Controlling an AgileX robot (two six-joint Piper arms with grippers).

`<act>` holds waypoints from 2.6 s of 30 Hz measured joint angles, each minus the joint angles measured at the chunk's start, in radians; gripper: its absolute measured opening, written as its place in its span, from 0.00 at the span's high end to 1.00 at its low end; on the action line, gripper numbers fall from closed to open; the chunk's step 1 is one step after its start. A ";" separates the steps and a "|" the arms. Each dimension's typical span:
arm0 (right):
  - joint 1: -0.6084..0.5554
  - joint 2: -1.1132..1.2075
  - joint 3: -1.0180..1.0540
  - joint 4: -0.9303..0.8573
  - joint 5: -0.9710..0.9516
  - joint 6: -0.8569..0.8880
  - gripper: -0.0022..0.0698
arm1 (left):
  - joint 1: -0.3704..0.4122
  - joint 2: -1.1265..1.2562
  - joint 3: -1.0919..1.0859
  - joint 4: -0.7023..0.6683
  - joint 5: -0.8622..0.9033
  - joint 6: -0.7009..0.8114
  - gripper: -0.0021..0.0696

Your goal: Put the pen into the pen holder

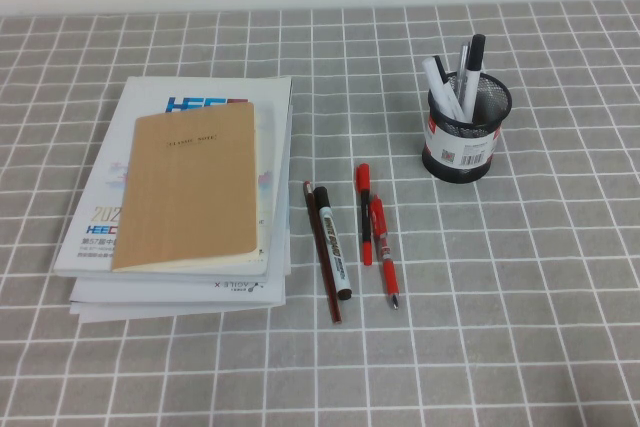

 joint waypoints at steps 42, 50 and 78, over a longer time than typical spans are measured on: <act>0.000 0.697 -0.573 0.649 0.293 -0.621 0.99 | 0.000 0.000 0.000 0.000 0.000 0.000 0.98; 0.026 1.323 -0.984 0.490 0.612 -0.535 0.99 | 0.000 0.000 0.000 0.000 0.000 0.000 0.98; 0.371 2.191 -1.918 -0.080 0.874 0.062 0.78 | 0.000 0.000 0.000 0.000 0.000 0.000 0.98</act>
